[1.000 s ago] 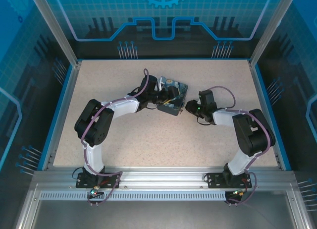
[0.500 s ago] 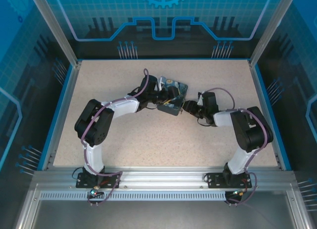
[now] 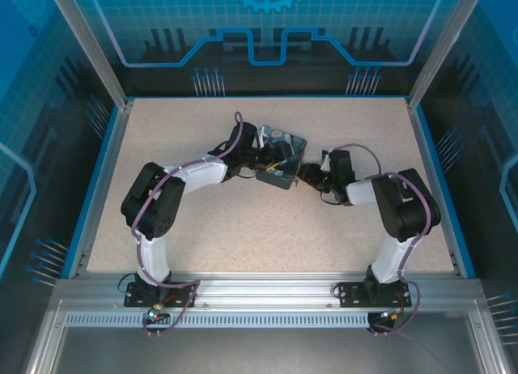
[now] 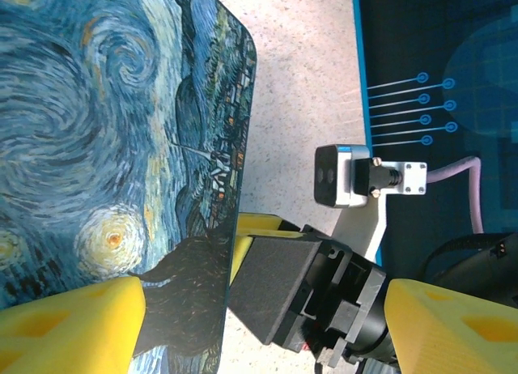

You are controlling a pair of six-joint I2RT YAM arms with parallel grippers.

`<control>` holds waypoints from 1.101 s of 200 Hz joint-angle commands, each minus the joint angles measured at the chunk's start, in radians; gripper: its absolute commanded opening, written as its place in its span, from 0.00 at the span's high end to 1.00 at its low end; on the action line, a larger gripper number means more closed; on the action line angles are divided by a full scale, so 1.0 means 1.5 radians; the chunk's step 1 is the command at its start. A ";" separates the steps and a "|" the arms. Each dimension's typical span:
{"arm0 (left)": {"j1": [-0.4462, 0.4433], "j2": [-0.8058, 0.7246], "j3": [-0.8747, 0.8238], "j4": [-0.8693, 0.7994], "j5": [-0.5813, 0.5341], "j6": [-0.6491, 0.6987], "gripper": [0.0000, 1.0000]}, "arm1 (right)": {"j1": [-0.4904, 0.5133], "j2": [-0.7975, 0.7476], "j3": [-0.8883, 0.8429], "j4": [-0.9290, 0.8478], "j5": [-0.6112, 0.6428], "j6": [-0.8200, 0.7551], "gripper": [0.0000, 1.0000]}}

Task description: Unlock the padlock with the key

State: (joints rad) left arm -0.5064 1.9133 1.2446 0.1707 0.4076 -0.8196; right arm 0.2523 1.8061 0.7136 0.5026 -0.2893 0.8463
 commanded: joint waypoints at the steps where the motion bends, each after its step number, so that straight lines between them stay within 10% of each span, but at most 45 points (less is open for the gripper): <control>1: 0.014 -0.051 0.028 -0.116 -0.028 0.046 0.19 | 0.001 0.013 0.013 0.006 -0.014 0.006 0.57; 220: 0.007 0.167 0.263 -0.470 -0.259 0.316 0.12 | -0.001 0.026 -0.008 0.040 -0.049 0.046 0.59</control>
State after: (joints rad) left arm -0.4915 2.1262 1.6608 -0.4477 0.0708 -0.3882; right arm 0.2607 1.8267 0.7307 0.5179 -0.3138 0.8780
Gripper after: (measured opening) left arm 0.885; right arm 0.425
